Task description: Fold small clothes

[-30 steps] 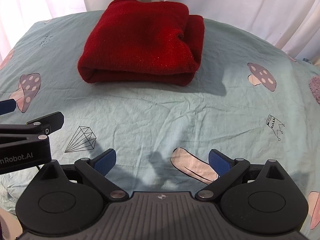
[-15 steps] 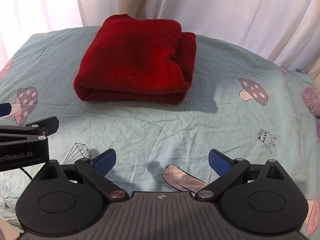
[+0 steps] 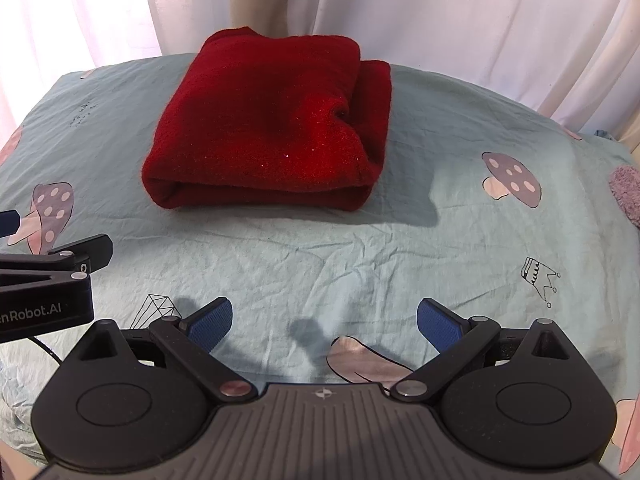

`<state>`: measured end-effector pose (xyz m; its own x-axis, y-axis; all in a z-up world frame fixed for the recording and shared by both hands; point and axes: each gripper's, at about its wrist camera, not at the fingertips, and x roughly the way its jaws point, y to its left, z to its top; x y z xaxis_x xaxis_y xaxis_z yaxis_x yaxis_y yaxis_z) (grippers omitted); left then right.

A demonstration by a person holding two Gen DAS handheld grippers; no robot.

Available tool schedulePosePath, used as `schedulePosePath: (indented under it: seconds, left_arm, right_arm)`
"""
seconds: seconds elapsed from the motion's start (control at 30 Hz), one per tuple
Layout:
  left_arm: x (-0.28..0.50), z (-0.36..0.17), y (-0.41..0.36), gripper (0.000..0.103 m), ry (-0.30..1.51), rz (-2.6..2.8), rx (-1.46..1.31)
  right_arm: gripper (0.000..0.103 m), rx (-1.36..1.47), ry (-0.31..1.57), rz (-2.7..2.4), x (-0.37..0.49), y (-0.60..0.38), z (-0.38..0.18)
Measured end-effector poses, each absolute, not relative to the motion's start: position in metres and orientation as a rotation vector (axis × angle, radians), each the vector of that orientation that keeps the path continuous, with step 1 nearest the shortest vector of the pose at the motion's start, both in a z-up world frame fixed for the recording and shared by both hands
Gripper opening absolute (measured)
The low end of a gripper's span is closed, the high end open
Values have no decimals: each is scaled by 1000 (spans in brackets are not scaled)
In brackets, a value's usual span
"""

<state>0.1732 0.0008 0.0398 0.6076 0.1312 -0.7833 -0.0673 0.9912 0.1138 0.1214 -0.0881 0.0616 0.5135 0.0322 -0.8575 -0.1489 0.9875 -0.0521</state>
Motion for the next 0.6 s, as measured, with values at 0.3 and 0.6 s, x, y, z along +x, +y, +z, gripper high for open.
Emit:
schedulePosePath:
  seconds: [0.3, 0.6]
  left_arm:
    - [174, 41, 3, 103, 916, 124, 77]
    - [176, 37, 0, 103, 945, 123, 89]
  right_arm:
    - [99, -106, 1026, 90, 124, -94, 61]
    - [99, -101, 1022, 85, 124, -94, 62]
